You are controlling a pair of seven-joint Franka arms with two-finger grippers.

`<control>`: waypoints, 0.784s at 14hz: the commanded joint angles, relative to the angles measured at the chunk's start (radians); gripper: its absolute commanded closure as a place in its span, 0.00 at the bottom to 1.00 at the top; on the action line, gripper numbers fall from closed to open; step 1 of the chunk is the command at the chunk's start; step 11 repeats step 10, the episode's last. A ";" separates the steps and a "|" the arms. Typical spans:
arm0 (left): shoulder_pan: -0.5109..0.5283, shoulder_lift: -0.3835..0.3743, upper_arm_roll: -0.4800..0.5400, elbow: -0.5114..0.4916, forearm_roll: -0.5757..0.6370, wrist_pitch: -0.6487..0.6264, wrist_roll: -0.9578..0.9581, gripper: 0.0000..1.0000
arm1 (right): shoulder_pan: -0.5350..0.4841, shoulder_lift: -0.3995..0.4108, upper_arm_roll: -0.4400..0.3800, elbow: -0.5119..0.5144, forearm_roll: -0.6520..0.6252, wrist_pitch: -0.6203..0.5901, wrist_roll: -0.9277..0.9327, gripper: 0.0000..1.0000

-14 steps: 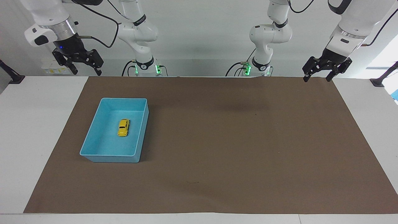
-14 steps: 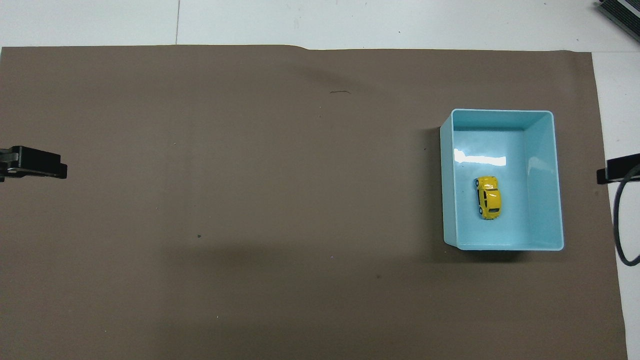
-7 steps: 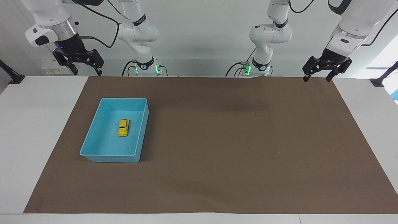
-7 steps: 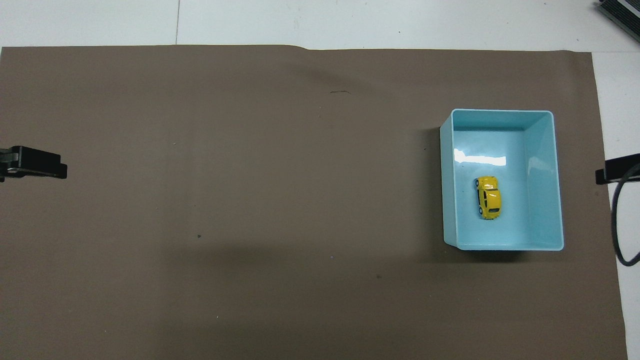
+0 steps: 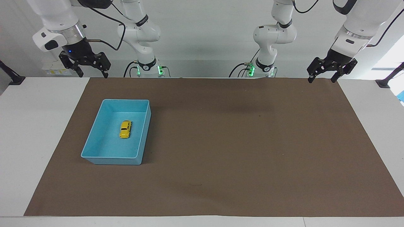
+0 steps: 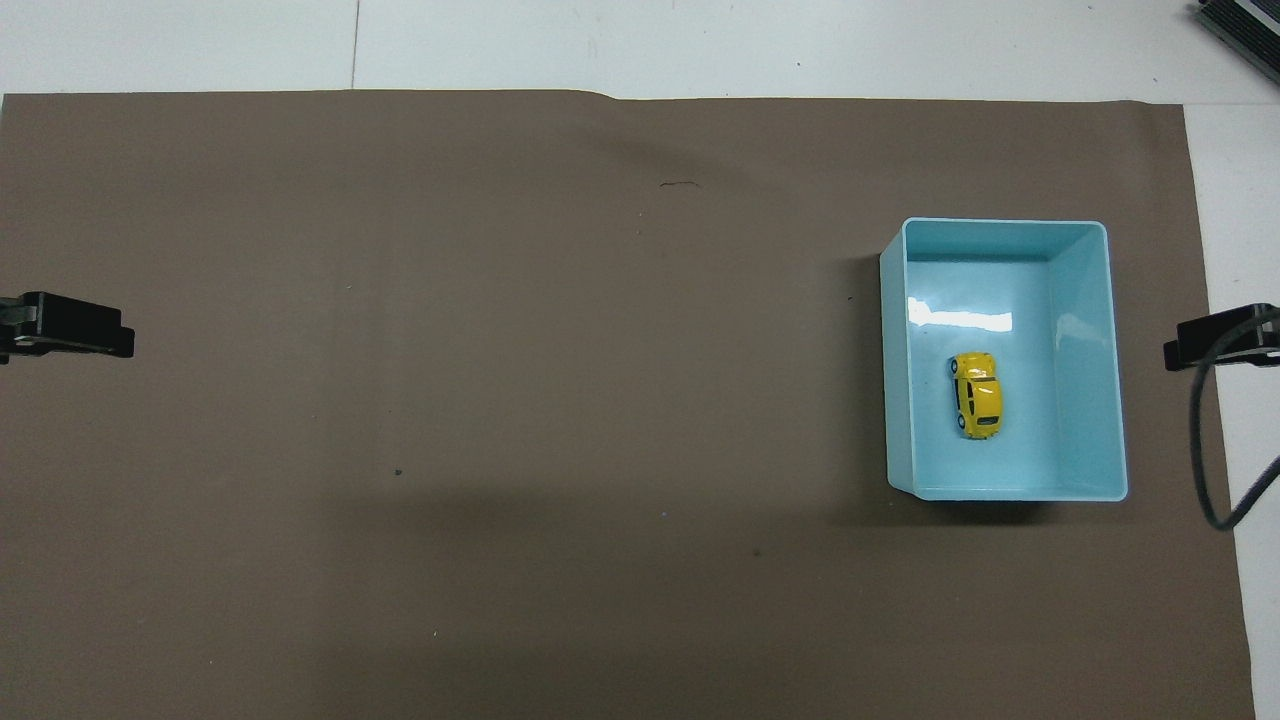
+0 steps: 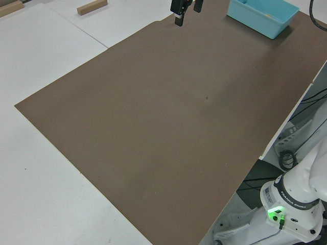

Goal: Wind up and store yellow beetle car

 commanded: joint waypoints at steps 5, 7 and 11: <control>0.014 -0.012 -0.011 -0.002 0.009 -0.011 -0.008 0.00 | 0.011 0.019 -0.019 0.033 0.003 -0.026 -0.024 0.00; 0.014 -0.012 -0.011 -0.002 0.009 -0.011 -0.008 0.00 | 0.012 0.019 -0.019 0.033 0.009 -0.027 -0.024 0.00; 0.014 -0.012 -0.011 -0.002 0.009 -0.013 -0.008 0.00 | 0.011 0.018 -0.019 0.033 0.019 -0.027 -0.024 0.00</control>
